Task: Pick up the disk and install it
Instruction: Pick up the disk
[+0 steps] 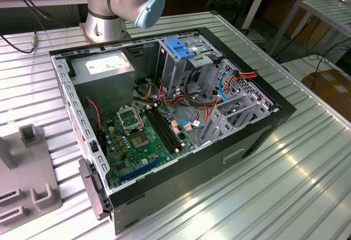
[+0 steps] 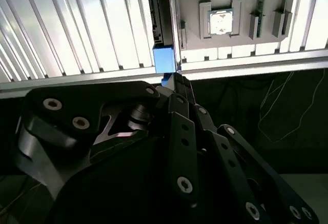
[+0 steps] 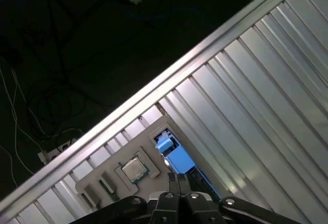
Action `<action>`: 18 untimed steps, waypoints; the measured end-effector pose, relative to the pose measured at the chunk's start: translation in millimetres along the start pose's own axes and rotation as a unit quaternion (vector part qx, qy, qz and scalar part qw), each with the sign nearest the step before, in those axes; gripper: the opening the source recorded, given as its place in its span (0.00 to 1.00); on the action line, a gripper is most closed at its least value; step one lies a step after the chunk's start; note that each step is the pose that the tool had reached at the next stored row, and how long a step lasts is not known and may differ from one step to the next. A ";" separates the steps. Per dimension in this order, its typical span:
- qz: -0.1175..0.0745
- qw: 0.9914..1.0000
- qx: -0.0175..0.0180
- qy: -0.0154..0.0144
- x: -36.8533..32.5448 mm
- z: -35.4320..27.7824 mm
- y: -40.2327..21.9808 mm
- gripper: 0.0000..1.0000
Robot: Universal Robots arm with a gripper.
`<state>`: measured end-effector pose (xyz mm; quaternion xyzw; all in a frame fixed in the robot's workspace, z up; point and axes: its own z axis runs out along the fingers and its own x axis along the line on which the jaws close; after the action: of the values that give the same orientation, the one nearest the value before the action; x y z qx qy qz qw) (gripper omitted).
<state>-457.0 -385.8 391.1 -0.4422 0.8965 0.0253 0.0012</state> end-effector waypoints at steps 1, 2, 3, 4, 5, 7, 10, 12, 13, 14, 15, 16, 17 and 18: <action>-0.010 1.000 0.000 0.000 0.0 0.0 0.0 0.10; -0.019 1.000 0.000 0.001 0.0 0.0 0.0 0.10; -0.028 1.000 -0.001 0.001 0.0 0.0 0.0 0.10; -0.038 0.999 -0.001 0.002 0.0 0.0 0.0 0.10; -0.047 0.999 -0.001 0.002 0.0 0.0 0.0 0.10; -0.064 0.998 -0.002 0.003 0.0 0.0 0.0 0.10; -0.092 0.996 -0.002 0.004 0.0 0.0 0.0 0.10; -0.113 0.994 -0.003 0.005 0.0 0.0 0.0 0.10; -0.122 0.992 -0.003 0.005 0.0 0.0 -0.1 0.10; -0.131 0.991 -0.003 0.006 0.0 0.0 0.0 0.10; -0.149 0.989 -0.004 0.007 0.0 0.0 0.0 0.10; -0.163 0.987 -0.004 0.007 0.0 0.0 0.0 0.10; -0.175 0.985 -0.004 0.008 0.0 0.0 0.0 0.10; -0.184 0.983 -0.004 0.008 0.0 0.1 0.0 0.10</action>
<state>-457.0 -385.8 391.0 -0.5997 0.7999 0.0251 -0.0035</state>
